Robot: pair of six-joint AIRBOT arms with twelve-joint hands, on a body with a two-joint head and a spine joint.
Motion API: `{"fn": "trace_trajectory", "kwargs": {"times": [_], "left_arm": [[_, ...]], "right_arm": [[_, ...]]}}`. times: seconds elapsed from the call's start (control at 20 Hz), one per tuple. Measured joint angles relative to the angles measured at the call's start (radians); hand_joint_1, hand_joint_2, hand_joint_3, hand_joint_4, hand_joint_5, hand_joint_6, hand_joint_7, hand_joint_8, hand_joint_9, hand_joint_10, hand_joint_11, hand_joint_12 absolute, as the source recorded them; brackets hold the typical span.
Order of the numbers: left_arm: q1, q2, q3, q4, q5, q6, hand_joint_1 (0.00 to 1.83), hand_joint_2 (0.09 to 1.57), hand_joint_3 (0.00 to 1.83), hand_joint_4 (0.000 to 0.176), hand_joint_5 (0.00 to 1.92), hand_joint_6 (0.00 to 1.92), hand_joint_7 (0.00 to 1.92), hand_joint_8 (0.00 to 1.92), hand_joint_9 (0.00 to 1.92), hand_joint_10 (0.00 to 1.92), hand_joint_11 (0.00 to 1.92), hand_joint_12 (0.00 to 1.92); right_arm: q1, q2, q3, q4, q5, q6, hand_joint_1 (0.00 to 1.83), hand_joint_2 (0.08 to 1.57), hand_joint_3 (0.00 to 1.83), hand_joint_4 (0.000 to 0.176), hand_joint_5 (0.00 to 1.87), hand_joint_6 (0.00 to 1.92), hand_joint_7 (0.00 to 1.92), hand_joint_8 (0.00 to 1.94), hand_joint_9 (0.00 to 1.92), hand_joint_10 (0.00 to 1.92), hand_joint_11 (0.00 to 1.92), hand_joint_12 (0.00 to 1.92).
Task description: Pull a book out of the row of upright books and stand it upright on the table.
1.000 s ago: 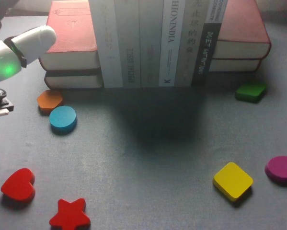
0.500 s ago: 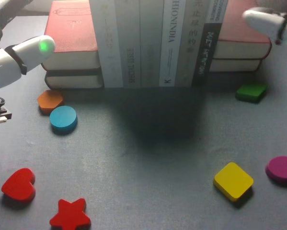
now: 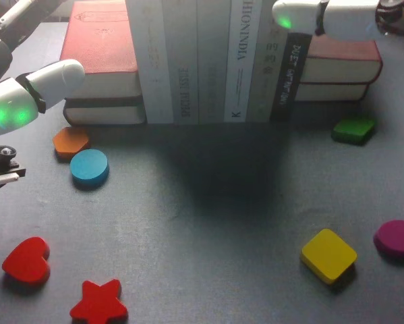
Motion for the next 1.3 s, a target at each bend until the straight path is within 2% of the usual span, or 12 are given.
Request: {"fn": "trace_trajectory", "kwargs": {"times": [0.15,0.2,0.4,0.55,0.6,0.65,0.7,0.75,0.8,0.85,0.95,1.3], "left_arm": [[0.000,0.000,0.000,-0.002,0.000,0.000,0.41,1.40,0.00,0.005,0.05,0.00,0.00,0.00,0.00,0.00,0.00,0.00],[0.000,0.000,0.000,-0.001,-0.001,0.000,0.41,1.40,0.00,0.005,0.05,0.00,0.00,0.00,0.00,0.00,0.00,0.00],[0.010,0.000,0.000,-0.018,-0.009,0.000,0.42,1.39,0.00,0.006,0.05,0.00,0.00,0.00,0.00,0.00,0.01,0.00],[0.022,0.000,0.000,-0.021,-0.023,0.000,0.40,1.39,0.00,0.002,0.05,0.00,0.00,0.00,0.00,0.00,0.00,0.00],[0.024,0.000,-0.001,-0.024,-0.022,0.000,0.41,1.38,0.00,0.007,0.05,0.00,0.00,0.00,0.00,0.00,0.00,0.00],[0.025,0.000,-0.001,-0.027,-0.024,0.000,0.41,1.38,0.00,0.018,0.05,0.00,0.00,0.00,0.00,0.00,0.00,0.00],[0.025,0.000,-0.001,-0.029,-0.024,0.000,0.41,1.38,0.00,0.018,0.05,0.00,0.00,0.00,0.00,0.00,0.00,0.00],[0.025,0.000,-0.003,-0.035,-0.028,-0.001,0.43,1.38,0.00,0.021,0.05,0.00,0.00,0.00,0.00,0.00,0.00,0.00],[0.026,0.000,-0.003,-0.035,-0.027,-0.001,0.43,1.38,0.00,0.021,0.05,0.00,0.00,0.00,0.00,0.00,0.00,0.00],[0.029,0.001,-0.006,-0.036,-0.031,0.000,0.42,1.37,0.00,0.027,0.05,0.00,0.00,0.00,0.00,0.00,0.00,0.00],[0.035,0.001,-0.006,-0.037,-0.029,-0.001,0.42,1.37,0.00,0.029,0.05,0.00,0.00,0.00,0.00,0.00,0.01,0.00],[0.035,0.001,-0.007,-0.045,-0.035,-0.001,0.37,1.38,0.00,0.029,0.04,0.00,0.00,0.00,0.00,0.00,0.00,0.00]], "right_arm": [[0.010,-0.010,0.006,0.002,-0.013,0.002,0.16,1.36,0.00,0.000,0.60,0.18,0.01,0.00,0.00,0.00,0.00,0.00],[0.010,-0.010,0.005,0.004,0.001,0.002,0.16,1.36,0.00,0.000,0.60,0.18,0.01,0.00,0.00,0.00,0.00,0.00],[0.009,0.000,-0.037,0.011,0.042,0.001,0.26,1.37,0.00,0.000,0.65,0.72,0.11,0.01,0.00,0.00,0.00,0.00],[-0.017,0.038,-0.088,-0.008,0.113,0.002,0.32,1.40,0.00,0.000,0.61,0.80,0.12,0.00,0.00,0.00,0.00,0.00],[-0.037,0.054,-0.106,-0.008,0.139,0.003,0.60,1.41,0.00,0.129,0.51,1.53,0.11,0.00,0.00,0.00,0.00,0.00],[-0.061,0.074,-0.126,-0.010,0.167,0.004,0.74,1.41,0.00,0.090,0.49,1.70,0.12,0.00,0.00,0.00,0.00,0.00],[-0.081,0.088,-0.142,-0.008,0.185,0.006,0.74,1.41,0.00,0.090,0.49,1.70,0.12,0.00,0.00,0.00,0.00,0.00],[-0.106,0.102,-0.160,-0.010,0.211,0.014,0.57,1.40,0.00,0.000,0.51,0.98,0.12,0.00,0.00,0.00,0.00,0.00],[-0.123,0.110,-0.171,-0.021,0.233,0.017,0.57,1.40,0.00,0.000,0.51,0.98,0.12,0.00,0.00,0.00,0.00,0.00],[-0.151,0.116,-0.183,-0.028,0.263,0.040,0.42,1.41,0.00,0.000,0.60,0.63,0.14,0.00,0.00,0.00,0.00,0.00],[-0.198,0.129,-0.203,-0.050,0.326,0.068,0.19,1.43,0.00,0.000,0.72,0.31,0.13,0.00,0.00,0.00,0.00,0.00],[-0.268,0.129,-0.220,-0.063,0.404,0.125,0.07,1.39,0.00,0.000,0.78,0.19,0.17,0.00,0.00,0.00,0.00,0.00]]}}
